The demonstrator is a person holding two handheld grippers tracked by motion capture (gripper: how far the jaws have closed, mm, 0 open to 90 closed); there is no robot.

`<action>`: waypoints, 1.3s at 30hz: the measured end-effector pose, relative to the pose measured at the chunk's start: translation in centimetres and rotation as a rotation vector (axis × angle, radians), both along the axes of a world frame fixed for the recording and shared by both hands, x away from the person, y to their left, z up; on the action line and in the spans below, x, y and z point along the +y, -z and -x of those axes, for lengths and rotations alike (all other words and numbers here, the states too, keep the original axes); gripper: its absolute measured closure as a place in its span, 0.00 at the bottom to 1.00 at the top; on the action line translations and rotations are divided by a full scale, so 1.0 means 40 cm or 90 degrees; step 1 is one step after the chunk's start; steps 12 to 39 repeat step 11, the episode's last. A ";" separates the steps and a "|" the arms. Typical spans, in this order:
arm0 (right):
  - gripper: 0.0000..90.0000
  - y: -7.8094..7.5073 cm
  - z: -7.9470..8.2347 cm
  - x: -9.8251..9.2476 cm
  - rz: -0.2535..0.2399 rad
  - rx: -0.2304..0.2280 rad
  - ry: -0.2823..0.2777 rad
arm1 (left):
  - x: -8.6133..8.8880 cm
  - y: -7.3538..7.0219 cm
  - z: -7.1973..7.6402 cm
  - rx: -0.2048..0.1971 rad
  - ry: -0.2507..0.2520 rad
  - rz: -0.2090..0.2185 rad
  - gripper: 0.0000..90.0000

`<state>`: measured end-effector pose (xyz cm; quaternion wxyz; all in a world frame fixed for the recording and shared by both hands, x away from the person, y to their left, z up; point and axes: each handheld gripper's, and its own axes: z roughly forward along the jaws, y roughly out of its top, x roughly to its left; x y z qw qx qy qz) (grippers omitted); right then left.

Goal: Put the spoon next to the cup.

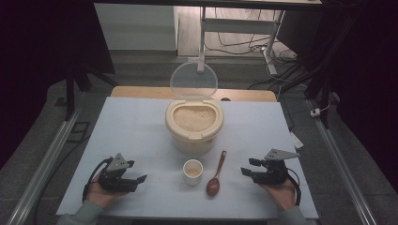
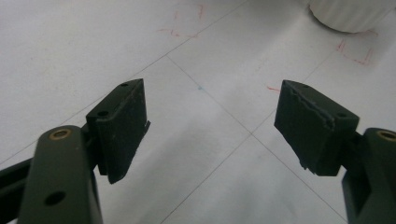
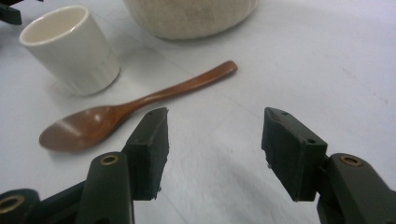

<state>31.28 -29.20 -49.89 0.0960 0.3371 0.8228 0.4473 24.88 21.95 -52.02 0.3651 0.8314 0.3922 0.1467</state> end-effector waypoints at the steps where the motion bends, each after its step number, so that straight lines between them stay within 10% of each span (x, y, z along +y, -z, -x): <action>1: 0.46 0.001 0.003 -0.004 -0.004 0.001 0.000 | 0.000 0.000 0.000 -0.001 0.000 0.001 0.28; 39: 0.47 0.000 0.014 -0.021 0.002 -0.015 -0.013 | 0.003 -0.002 0.000 -0.003 -0.002 0.006 0.28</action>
